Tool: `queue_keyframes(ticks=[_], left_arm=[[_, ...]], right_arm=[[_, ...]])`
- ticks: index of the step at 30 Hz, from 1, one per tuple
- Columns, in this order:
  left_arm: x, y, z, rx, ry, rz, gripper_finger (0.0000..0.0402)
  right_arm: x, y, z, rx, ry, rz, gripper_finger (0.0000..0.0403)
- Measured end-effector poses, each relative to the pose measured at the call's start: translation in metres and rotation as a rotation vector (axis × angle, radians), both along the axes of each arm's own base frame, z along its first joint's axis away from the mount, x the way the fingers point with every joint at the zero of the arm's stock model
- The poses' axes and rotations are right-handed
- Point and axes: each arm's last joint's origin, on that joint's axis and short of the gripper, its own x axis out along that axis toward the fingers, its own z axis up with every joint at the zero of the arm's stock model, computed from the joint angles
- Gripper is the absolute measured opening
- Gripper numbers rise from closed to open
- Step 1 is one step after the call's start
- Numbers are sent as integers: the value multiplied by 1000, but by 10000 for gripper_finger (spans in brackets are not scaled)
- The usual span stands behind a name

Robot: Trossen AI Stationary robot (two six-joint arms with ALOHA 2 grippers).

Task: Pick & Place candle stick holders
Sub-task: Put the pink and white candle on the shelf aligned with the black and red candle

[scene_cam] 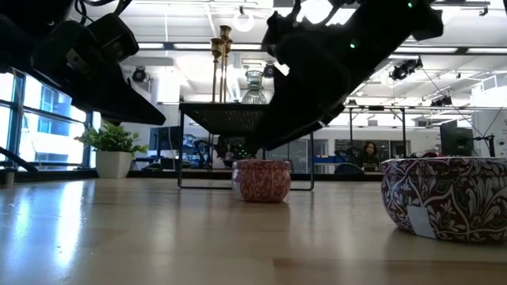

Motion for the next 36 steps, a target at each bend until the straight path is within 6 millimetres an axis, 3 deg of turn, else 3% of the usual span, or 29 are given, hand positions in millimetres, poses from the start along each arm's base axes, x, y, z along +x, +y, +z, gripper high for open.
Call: queue_keyframes(ticks=[12, 18, 28, 36], left_arm=[[0, 0, 0, -4, 0, 0, 33], [0, 0, 0, -5, 0, -1, 33], [0, 0, 0, -5, 0, -1, 33], [0, 0, 0, -5, -1, -1, 33]], right_arm=[[7, -7, -21, -1, 56, 31, 347], [9, -14, -22, 29, 67, 39, 342], [10, -15, -26, 69, 90, 69, 295], [8, -12, -20, 75, 75, 83, 290]])
